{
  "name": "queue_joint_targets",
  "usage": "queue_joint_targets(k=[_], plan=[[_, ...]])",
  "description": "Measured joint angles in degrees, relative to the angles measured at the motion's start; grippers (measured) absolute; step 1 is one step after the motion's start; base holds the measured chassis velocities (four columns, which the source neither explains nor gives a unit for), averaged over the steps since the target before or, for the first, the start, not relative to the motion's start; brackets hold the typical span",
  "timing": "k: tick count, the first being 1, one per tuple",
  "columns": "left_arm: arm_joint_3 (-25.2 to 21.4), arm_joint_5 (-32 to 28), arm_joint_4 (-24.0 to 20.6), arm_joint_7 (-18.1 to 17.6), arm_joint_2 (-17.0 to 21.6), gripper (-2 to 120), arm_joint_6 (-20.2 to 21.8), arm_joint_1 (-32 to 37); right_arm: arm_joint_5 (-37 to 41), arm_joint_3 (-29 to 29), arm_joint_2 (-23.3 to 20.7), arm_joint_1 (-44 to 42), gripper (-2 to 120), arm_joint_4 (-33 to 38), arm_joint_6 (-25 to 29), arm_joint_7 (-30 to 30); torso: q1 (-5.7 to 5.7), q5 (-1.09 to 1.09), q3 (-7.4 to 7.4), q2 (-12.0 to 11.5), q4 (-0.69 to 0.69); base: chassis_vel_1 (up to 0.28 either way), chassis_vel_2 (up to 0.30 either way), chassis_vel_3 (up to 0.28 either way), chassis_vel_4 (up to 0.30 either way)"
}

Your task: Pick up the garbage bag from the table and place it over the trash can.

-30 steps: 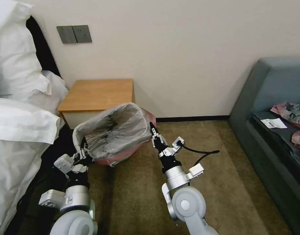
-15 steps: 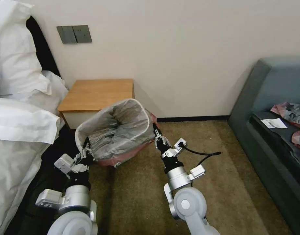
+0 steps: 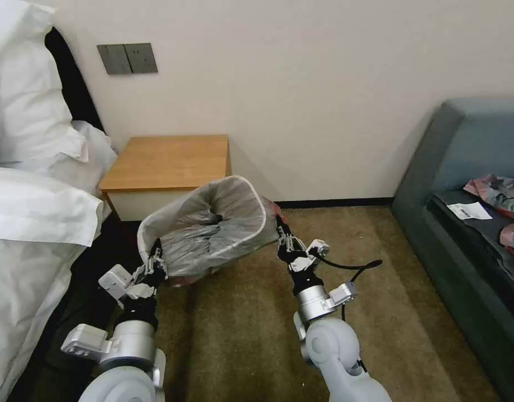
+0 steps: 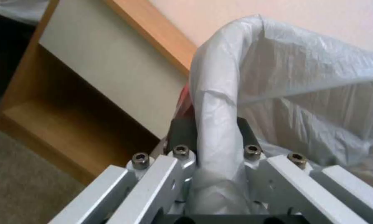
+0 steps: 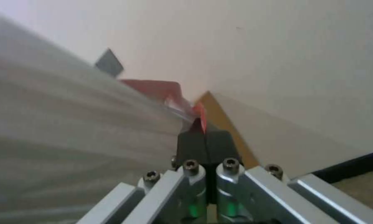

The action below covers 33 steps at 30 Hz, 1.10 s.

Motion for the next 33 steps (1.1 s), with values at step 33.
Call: queue_joint_targets(k=[33], plan=[[0.98,-1.12,-1.27,0.08,0.04,7,1.15,1.11,-9.96,4.16,1.12,4.11,0,-13.29,5.59,-0.48,0.0,-0.01,0.0,0.0,0.0,0.0,0.0,0.0,0.0]])
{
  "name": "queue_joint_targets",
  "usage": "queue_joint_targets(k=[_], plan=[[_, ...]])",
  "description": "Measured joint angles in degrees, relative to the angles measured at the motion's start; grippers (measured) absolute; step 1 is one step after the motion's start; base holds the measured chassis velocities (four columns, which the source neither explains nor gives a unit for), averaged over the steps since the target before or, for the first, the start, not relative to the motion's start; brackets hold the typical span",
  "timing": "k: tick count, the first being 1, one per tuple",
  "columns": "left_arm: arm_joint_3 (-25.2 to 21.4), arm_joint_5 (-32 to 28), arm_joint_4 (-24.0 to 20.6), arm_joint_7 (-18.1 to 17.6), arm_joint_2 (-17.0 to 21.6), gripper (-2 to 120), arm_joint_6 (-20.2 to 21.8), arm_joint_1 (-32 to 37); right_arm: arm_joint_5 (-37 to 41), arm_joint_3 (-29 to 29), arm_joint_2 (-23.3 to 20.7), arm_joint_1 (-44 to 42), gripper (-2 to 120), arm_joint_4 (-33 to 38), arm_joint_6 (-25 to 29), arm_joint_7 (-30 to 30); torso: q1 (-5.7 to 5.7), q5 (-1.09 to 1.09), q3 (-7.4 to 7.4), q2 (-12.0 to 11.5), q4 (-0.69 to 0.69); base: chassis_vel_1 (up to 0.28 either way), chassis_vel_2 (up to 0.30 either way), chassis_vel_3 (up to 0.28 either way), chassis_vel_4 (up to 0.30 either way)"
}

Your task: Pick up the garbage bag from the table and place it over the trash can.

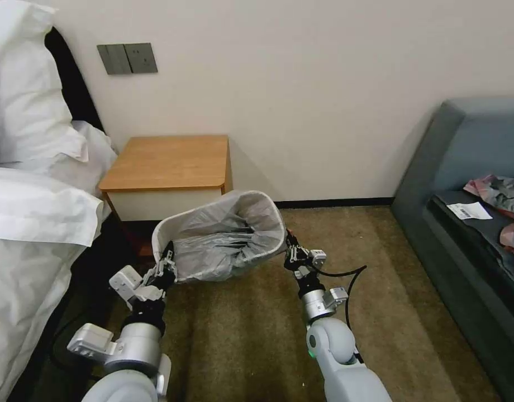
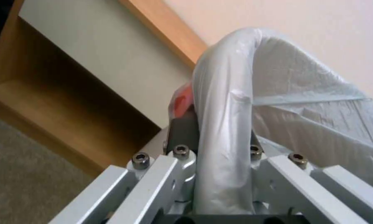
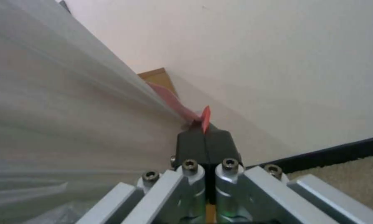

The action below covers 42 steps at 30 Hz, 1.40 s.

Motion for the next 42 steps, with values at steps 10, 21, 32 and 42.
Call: queue_joint_targets(k=[10,21,32,42], plan=[[-0.96,5.06,2.33,-0.98,-0.05,7,-1.26,-0.87,-3.76,0.54,-0.34,-1.81,17,2.22,1.62,-0.37,0.0,0.0,0.0,0.0,0.01,0.0,0.0,0.0,0.0],[-1.83,6.9,5.85,-2.11,0.38,7,-1.58,-2.28,-8.29,2.29,-0.06,-6.0,50,8.0,6.2,-1.91,0.0,0.0,0.0,0.0,0.0,0.0,0.0,0.0,0.0],[-1.36,15.63,11.33,-0.51,1.38,7,-3.55,-2.93,-9.63,5.17,-1.27,-10.97,95,19.7,9.48,-4.06,0.0,0.0,0.0,0.0,0.0,0.0,0.0,0.0,0.0],[-0.81,34.75,16.7,6.03,3.44,7,-12.38,-2.37,-20.64,0.8,-10.3,-11.13,68,27.72,10.17,-5.65,0.0,0.01,0.0,0.0,0.0,0.0,0.0,0.0,0.0]])
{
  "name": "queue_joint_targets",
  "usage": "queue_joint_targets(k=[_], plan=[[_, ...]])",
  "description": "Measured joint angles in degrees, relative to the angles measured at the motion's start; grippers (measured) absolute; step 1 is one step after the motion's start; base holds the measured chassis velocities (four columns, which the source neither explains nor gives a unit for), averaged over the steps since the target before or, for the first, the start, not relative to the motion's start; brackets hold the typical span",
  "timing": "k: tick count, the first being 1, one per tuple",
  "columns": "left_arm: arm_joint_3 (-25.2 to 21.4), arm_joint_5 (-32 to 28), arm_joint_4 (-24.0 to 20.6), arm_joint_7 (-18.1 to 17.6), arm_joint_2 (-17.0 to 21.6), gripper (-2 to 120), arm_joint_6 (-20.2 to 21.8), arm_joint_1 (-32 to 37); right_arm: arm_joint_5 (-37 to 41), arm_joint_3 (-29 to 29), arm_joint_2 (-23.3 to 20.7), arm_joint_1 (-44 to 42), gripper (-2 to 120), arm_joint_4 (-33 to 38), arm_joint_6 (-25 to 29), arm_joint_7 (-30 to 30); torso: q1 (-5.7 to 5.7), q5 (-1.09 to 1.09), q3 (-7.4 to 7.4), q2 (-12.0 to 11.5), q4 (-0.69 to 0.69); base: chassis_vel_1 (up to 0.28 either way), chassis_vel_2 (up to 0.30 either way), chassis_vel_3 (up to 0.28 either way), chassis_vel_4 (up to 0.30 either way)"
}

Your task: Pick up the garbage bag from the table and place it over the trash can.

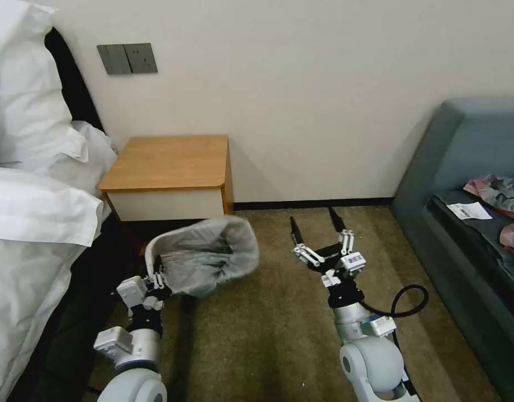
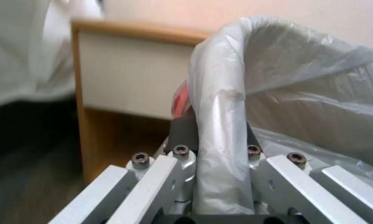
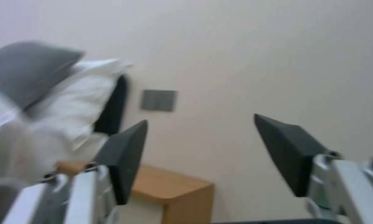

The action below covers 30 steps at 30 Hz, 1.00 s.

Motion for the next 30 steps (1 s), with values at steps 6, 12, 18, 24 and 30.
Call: queue_joint_targets(k=[6,12,18,24,30], plan=[[0.27,7.67,1.51,1.32,-0.06,7,-3.54,0.11,-5.53,-5.1,-11.0,1.88,44,2.74,-5.37,-0.05,0.0,0.0,0.0,0.0,0.0,0.0,0.0,0.0,0.0],[0.31,12.97,2.33,1.2,-0.59,7,-5.42,0.34,-6.58,-9.21,-16.33,4.57,25,1.69,-9.25,-0.63,0.0,0.01,0.0,0.0,0.0,0.0,0.0,0.0,0.0],[0.36,18.14,3.06,-0.08,-2.04,7,-6.43,0.43,-6.63,-14.02,-18.83,7.39,1,-0.01,-15.32,-0.54,0.0,0.0,0.0,0.0,0.0,0.0,0.0,0.0,0.0],[0.36,20.58,3.81,-0.65,-2.85,7,-7.48,0.37,-6.45,-16.22,-19.68,8.03,0,-0.18,-19.56,-0.12,0.0,-0.01,0.0,0.0,0.0,0.0,0.0,0.0,0.0],[1.53,23.88,4.49,-0.95,-4.15,7,-8.83,0.57,-6.08,-21.85,-20.81,12.22,0,-2.33,-26.15,1.76,0.0,-0.01,0.0,0.0,0.0,0.0,0.0,0.0,0.0]])
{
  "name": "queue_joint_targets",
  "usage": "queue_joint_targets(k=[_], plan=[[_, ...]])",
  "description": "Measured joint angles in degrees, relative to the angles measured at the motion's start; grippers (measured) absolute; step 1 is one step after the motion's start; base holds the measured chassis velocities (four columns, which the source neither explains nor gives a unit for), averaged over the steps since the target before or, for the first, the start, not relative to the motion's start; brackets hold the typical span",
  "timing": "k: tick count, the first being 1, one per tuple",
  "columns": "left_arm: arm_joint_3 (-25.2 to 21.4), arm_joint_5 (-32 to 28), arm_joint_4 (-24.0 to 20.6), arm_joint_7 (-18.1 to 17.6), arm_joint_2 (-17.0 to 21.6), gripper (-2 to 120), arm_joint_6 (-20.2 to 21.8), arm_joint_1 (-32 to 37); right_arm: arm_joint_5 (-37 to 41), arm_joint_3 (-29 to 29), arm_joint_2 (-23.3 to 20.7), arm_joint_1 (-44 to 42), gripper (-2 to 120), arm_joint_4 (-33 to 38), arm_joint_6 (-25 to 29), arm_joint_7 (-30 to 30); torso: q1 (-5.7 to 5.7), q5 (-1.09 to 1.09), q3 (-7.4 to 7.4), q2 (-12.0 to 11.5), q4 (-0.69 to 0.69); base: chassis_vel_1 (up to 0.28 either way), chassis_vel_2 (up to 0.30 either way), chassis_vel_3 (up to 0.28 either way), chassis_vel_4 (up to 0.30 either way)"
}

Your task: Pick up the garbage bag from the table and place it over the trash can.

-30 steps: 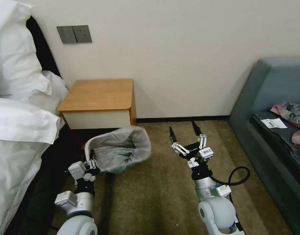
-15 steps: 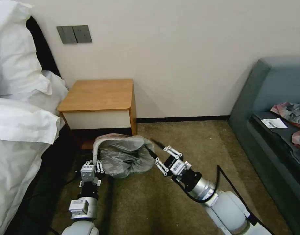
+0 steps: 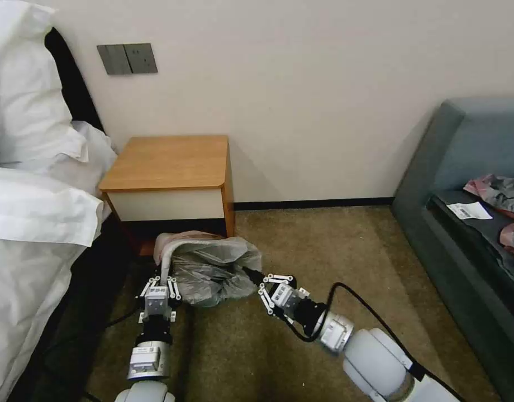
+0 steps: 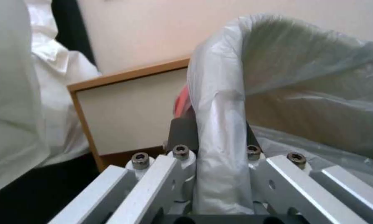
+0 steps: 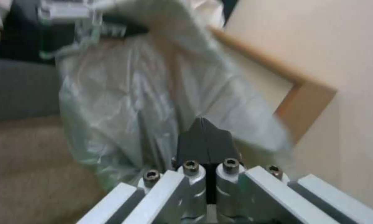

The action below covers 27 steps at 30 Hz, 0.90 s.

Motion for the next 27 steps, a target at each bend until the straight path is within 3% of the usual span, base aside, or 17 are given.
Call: queue_joint_targets(k=[9,27], plan=[[1.14,1.8,0.63,0.59,-0.54,7,-0.67,0.3,-1.13,-6.79,2.14,8.99,0,-8.62,-1.69,-0.55,0.0,0.0,0.0,0.0,0.0,0.0,0.0,0.0,0.0],[4.07,5.22,1.63,1.37,-0.88,7,-2.47,1.1,-0.72,-13.5,7.76,19.95,0,-22.18,-3.25,-0.91,0.0,0.0,0.0,0.0,0.0,0.0,0.0,0.0,0.0]])
